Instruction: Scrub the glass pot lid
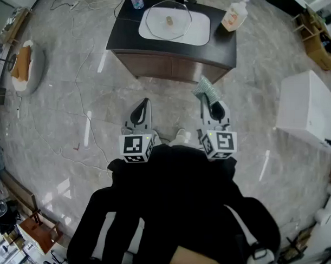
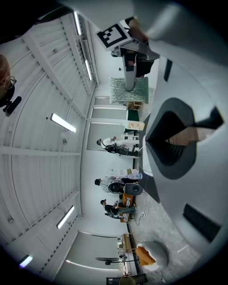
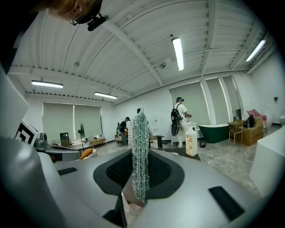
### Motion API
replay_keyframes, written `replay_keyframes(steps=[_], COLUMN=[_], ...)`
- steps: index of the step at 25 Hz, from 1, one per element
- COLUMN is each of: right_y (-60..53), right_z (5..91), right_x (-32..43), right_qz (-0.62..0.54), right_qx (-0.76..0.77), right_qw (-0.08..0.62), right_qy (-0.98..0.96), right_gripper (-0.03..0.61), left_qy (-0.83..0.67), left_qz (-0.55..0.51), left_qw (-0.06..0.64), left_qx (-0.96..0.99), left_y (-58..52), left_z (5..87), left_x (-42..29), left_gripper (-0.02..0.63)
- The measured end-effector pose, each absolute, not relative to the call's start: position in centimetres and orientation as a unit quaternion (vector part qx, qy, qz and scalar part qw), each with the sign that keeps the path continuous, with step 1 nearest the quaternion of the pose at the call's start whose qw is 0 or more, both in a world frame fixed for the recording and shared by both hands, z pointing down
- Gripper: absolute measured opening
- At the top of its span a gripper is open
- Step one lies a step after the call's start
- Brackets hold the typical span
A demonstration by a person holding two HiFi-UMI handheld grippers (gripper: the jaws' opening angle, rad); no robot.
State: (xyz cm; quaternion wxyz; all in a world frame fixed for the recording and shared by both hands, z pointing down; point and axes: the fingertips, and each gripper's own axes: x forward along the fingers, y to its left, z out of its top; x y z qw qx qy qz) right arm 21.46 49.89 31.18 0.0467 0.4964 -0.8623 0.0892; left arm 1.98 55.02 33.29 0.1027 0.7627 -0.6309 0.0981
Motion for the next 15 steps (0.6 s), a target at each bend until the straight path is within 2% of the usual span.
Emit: replay_keyframes(steps=[15], right_y=[48.5], right_z=[31.5], right_x=[26.3], right_qz=[0.099], right_qx=[0.454], right_qw=[0.029], right_qy=[-0.885], right_gripper=[0.069], left_qy=[-0.648], left_qz=[0.096], left_qw=[0.104], left_qx=[0.748], left_y=[54.7], left_z=[34.2], left_x=[8.5], left_gripper=[0.003])
